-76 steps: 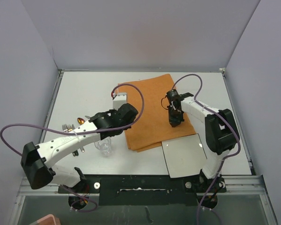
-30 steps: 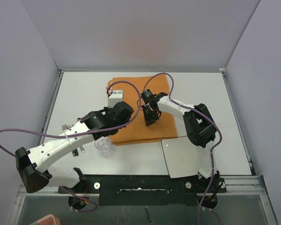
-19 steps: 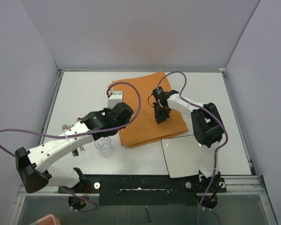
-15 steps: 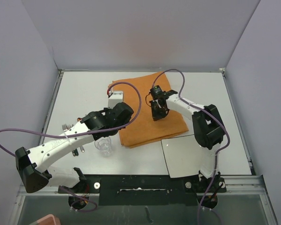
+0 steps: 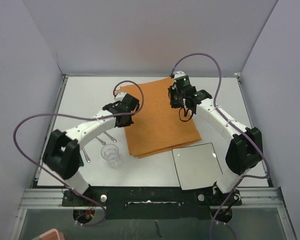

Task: Set the dinner table for one person
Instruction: Flatten out the napkin at the center of the board, then pick up the plate at the center of the board.

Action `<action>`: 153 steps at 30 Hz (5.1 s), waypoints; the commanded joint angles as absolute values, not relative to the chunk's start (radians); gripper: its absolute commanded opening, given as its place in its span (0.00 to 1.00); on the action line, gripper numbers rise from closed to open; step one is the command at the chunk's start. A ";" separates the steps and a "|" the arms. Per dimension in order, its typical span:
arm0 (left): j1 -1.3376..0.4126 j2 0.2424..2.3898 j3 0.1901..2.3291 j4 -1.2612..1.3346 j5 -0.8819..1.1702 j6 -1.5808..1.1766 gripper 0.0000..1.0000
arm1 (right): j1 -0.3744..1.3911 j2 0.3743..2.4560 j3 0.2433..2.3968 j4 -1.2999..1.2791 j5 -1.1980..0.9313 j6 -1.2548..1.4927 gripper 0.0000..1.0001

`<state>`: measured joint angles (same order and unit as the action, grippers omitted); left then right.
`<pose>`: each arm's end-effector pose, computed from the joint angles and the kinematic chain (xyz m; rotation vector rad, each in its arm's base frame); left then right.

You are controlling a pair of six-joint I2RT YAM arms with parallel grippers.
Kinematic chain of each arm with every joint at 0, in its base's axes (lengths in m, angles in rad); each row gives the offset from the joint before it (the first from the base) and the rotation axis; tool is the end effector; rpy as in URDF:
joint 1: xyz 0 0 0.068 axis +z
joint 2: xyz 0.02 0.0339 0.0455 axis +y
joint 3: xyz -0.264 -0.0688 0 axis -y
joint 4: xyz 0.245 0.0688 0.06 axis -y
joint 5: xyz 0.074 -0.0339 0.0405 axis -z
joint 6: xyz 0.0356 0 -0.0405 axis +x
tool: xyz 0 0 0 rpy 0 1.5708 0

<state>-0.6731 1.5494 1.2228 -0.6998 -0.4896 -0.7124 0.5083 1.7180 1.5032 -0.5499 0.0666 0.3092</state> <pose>0.2608 -0.1866 0.2655 -0.2163 2.4170 0.0338 0.3418 0.1877 0.3052 -0.2009 2.3483 0.3274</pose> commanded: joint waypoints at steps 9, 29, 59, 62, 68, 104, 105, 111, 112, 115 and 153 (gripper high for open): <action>-0.515 2.190 1.834 -0.711 -0.292 -0.744 0.00 | 0.440 1.579 1.322 -0.585 0.194 0.228 0.00; -0.453 2.481 2.109 -0.819 -0.245 -0.751 0.00 | 0.528 1.856 1.212 -0.734 0.203 0.480 0.00; -0.526 2.286 2.116 -0.803 -0.406 -0.454 0.12 | 0.605 1.834 1.442 -0.817 0.343 0.389 0.00; -0.533 2.154 2.136 -0.842 -0.442 -0.405 0.20 | 0.566 1.776 1.513 -0.810 0.366 0.353 0.04; -0.617 1.865 2.072 -0.943 -0.430 -0.367 0.35 | 0.510 1.522 1.405 -0.720 0.437 0.393 0.65; -1.154 1.848 0.488 1.070 0.060 -1.173 0.43 | 0.435 0.994 1.257 -0.877 0.495 0.412 0.66; -1.160 1.890 0.498 1.117 0.057 -1.189 0.43 | 0.433 0.990 1.259 -0.886 0.502 0.410 0.66; -1.185 2.007 0.541 1.240 0.056 -1.213 0.43 | 0.430 0.965 1.259 -0.923 0.533 0.391 0.66; -1.188 2.002 0.543 1.215 0.047 -1.209 0.44 | 0.430 0.962 1.261 -0.930 0.537 0.389 0.66; -1.189 2.026 0.546 1.202 0.034 -1.204 0.44 | 0.429 0.956 1.272 -0.948 0.543 0.388 0.66; -1.177 2.166 0.721 1.019 -0.239 -1.289 0.38 | 0.428 0.950 1.255 -0.977 0.504 0.344 0.66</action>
<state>-1.1736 2.0624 0.7258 1.0279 -0.2329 -1.2873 0.4324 0.9710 1.2457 -0.9970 0.5011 0.3698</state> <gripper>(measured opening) 0.413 0.658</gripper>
